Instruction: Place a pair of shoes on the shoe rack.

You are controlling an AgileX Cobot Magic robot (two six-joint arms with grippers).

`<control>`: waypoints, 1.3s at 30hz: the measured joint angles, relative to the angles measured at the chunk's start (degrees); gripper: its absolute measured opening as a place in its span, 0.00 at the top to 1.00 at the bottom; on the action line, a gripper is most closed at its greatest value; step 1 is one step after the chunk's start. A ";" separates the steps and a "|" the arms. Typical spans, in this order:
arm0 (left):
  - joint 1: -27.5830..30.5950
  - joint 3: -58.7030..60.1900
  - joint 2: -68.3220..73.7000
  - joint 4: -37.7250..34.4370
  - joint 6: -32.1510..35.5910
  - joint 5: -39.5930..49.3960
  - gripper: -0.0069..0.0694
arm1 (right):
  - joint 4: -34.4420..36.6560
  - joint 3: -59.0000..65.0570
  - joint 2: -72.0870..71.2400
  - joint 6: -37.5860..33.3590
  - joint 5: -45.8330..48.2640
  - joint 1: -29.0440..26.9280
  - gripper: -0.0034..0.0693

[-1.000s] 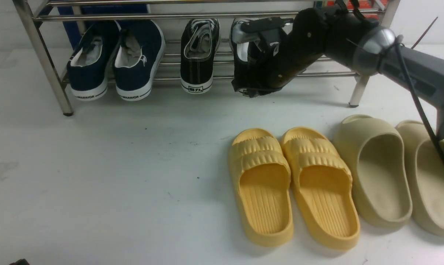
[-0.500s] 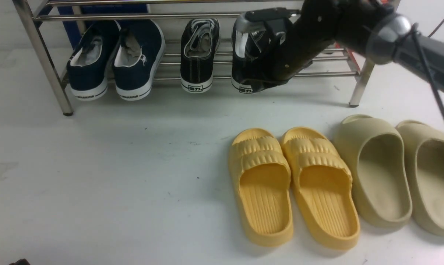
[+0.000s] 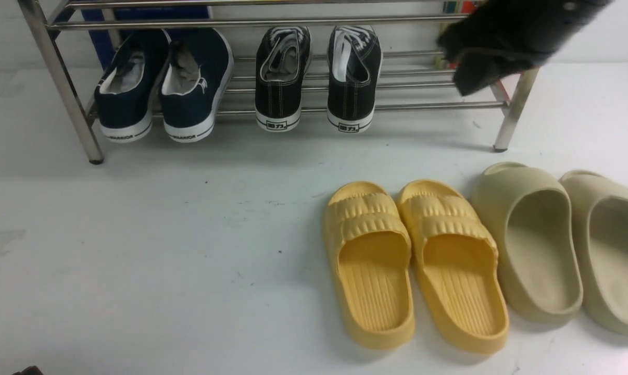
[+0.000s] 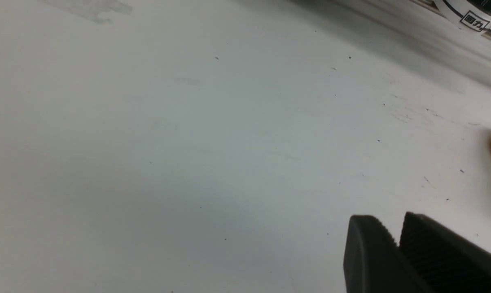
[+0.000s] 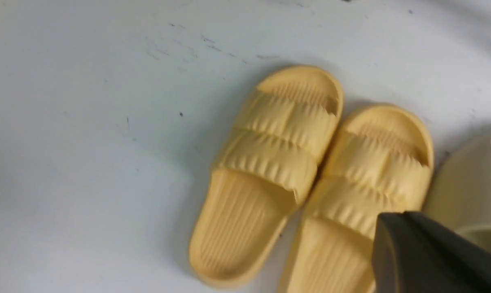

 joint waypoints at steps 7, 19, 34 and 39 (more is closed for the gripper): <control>0.00 0.00 0.00 0.00 0.00 0.00 0.73 | -0.51 10.19 -12.84 0.77 0.86 0.00 0.92; 0.00 0.00 0.00 -0.05 0.00 0.00 0.72 | -1.17 15.66 -24.28 -8.08 0.66 -0.45 0.96; 0.28 0.00 0.00 -0.10 0.00 0.00 0.70 | -0.31 85.46 -79.35 -9.47 -46.07 -19.87 0.96; 0.28 0.00 0.00 -0.10 0.00 0.00 0.69 | -0.24 99.78 -89.39 -9.47 -53.23 -21.37 0.96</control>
